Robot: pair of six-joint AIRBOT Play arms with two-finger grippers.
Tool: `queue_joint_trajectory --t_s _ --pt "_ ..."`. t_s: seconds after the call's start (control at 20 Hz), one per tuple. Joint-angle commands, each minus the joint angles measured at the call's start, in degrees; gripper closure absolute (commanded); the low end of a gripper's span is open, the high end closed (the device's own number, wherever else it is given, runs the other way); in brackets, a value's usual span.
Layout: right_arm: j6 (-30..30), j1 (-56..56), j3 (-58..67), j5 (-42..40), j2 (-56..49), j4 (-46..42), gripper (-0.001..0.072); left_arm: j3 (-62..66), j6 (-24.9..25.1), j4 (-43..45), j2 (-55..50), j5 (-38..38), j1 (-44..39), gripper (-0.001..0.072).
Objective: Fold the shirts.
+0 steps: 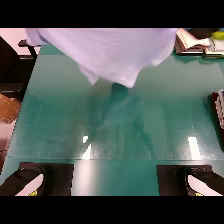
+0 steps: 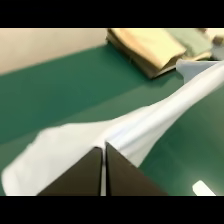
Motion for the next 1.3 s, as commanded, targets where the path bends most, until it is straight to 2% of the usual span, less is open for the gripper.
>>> queue_joint_trajectory --t_s 0.0,0.15,0.25,0.4,0.5,0.6,0.75,0.9,1.1,1.15,1.2,1.25 --pt "0.26 -0.31 5.01 2.91 7.13 -4.44 0.0702 0.00 -2.25 -0.74 7.82 0.61 0.07 0.0686" --pt "3.63 -0.33 5.33 2.69 8.50 -6.51 0.0702 -0.09 -2.93 -0.72 7.85 -1.20 0.07 0.0687" --pt "6.12 -0.33 5.33 4.04 5.99 -8.07 0.0702 -0.09 -5.29 -0.70 5.14 -6.03 0.07 0.0687" --pt "6.71 -0.28 5.33 10.32 -2.93 -8.24 0.0702 -3.21 -5.81 -0.70 -1.40 -16.33 0.07 0.0686" --pt "6.71 -0.28 5.33 14.36 -10.49 -8.26 0.0702 -9.94 -5.70 -0.17 -5.49 -19.65 0.07 0.0686" --pt "6.69 -0.28 5.33 16.06 -17.94 -8.28 0.0701 -18.86 -5.16 1.25 -8.57 -18.03 0.07 0.0686" --pt "6.67 -0.28 5.33 15.39 -26.69 -8.26 0.0702 -33.57 -2.78 1.31 -12.66 -9.55 0.07 0.0685" --pt "6.67 -0.28 5.33 14.93 -31.78 -8.20 0.0702 -42.21 -2.16 1.22 -16.20 -2.47 0.07 0.0685" --pt "6.62 0.83 5.31 19.78 -32.52 -8.44 0.0702 -43.78 -0.70 1.20 -17.57 -5.57 0.07 0.0682" --pt "6.62 1.20 5.29 21.24 -32.24 -8.87 0.0702 -43.78 -0.70 1.14 -17.44 -6.29 0.07 0.0604" --pt "6.62 2.12 5.27 22.40 -31.74 -10.54 0.0702 -43.78 -0.74 0.74 -17.46 -7.15 0.07 0.0371" --pt "6.62 2.86 4.57 22.56 -30.82 -12.37 0.0702 -43.78 -0.72 0.33 -17.46 -8.00 0.07 0.0301"
